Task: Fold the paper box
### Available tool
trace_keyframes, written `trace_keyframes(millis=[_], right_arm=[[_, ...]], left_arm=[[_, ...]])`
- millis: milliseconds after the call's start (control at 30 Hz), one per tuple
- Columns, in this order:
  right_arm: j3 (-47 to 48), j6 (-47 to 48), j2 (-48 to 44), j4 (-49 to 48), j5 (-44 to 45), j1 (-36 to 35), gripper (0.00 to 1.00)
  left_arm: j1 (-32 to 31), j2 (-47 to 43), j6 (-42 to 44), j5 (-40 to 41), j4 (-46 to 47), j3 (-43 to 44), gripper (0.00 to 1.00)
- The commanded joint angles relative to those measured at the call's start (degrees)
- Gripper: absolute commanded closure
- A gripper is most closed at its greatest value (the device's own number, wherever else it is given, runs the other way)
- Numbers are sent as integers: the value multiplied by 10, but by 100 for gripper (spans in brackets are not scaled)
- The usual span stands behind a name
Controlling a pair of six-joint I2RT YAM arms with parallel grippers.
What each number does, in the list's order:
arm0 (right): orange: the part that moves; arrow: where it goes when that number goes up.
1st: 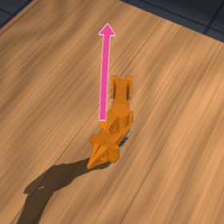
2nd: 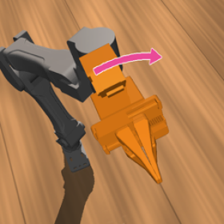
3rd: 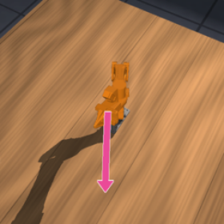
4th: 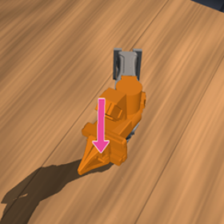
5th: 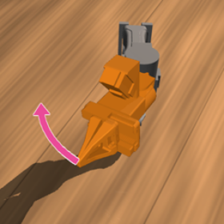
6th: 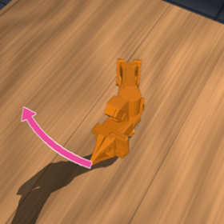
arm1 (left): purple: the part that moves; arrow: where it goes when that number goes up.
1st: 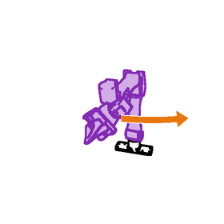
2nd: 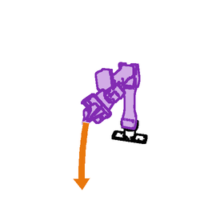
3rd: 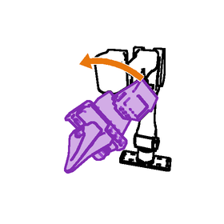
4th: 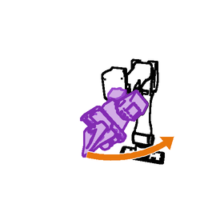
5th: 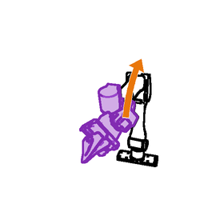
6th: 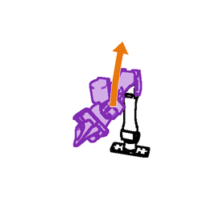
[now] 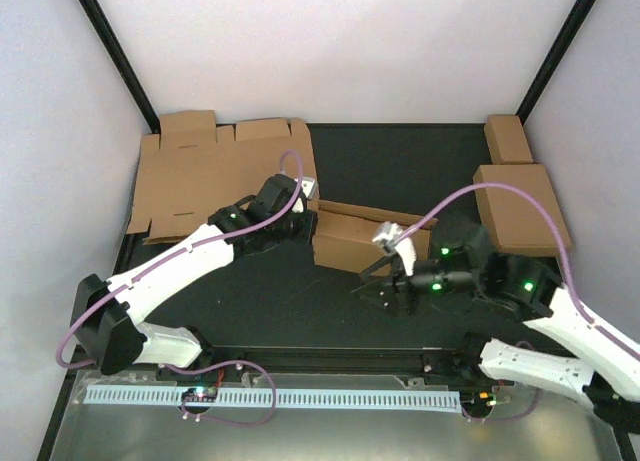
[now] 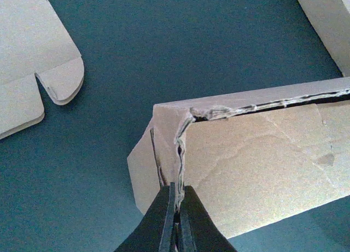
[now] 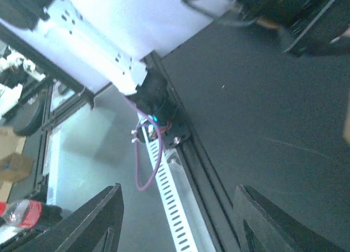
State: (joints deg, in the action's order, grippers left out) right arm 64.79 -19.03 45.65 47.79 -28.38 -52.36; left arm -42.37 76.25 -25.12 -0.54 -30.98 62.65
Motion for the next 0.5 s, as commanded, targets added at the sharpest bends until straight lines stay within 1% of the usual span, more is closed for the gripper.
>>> trace_keyframes(millis=[0,67,133,233,267,367,467], right_arm=[[-27,-12,24,-66,116,-102,47],[-49,-5,33,-80,152,-135,58],[-74,-2,39,-97,182,-158,74],[-133,-6,28,-144,227,-181,94],[-154,-8,21,-162,245,-186,98],[-221,-16,-2,-219,282,-190,98],[-261,-20,-11,-252,293,-190,98]], left_arm=[[-8,20,-1,3,-87,0,98],[-8,20,-1,4,-86,0,99],[-8,20,-1,4,-86,0,99],[-8,18,0,4,-81,-3,99],[-8,17,0,4,-78,-6,98],[-8,18,0,1,-75,-7,98],[-8,20,1,-4,-74,-6,99]])
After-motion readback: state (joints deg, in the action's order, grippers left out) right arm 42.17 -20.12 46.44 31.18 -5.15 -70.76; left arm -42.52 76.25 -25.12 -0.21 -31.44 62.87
